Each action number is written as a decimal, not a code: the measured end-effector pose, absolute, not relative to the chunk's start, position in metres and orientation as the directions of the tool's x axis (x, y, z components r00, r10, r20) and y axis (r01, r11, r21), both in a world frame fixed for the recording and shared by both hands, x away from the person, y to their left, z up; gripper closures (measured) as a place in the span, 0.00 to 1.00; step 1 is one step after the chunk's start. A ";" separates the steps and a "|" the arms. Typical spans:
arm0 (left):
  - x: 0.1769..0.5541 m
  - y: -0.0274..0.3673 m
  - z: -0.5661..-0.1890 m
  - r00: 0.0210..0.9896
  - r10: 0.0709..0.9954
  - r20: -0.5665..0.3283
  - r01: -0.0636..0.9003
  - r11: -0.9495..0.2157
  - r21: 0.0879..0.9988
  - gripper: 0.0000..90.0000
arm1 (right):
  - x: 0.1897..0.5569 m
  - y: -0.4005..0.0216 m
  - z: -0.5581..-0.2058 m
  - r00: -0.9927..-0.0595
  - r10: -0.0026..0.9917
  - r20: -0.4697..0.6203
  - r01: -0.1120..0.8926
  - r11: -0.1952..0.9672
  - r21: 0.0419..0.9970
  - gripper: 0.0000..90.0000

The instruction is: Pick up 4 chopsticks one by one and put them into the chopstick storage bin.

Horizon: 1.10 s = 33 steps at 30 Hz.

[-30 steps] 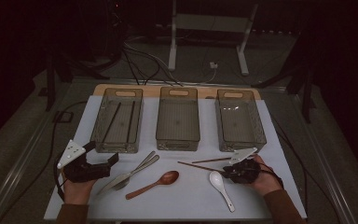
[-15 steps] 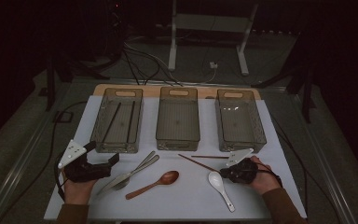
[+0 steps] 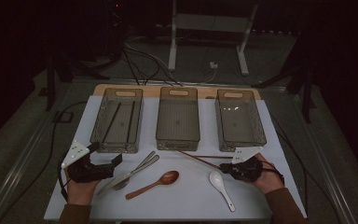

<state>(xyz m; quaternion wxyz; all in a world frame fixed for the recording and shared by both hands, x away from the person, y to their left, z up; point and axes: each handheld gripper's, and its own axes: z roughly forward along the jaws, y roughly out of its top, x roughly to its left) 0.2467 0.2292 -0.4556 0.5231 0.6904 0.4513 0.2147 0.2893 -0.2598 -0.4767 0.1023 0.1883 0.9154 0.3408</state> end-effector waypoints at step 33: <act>0.285 0.104 -0.464 0.615 0.678 -0.402 0.545 0.002 0.839 0.38 | 0.289 -0.171 -0.445 -0.898 0.437 -0.045 0.202 0.501 0.841 0.94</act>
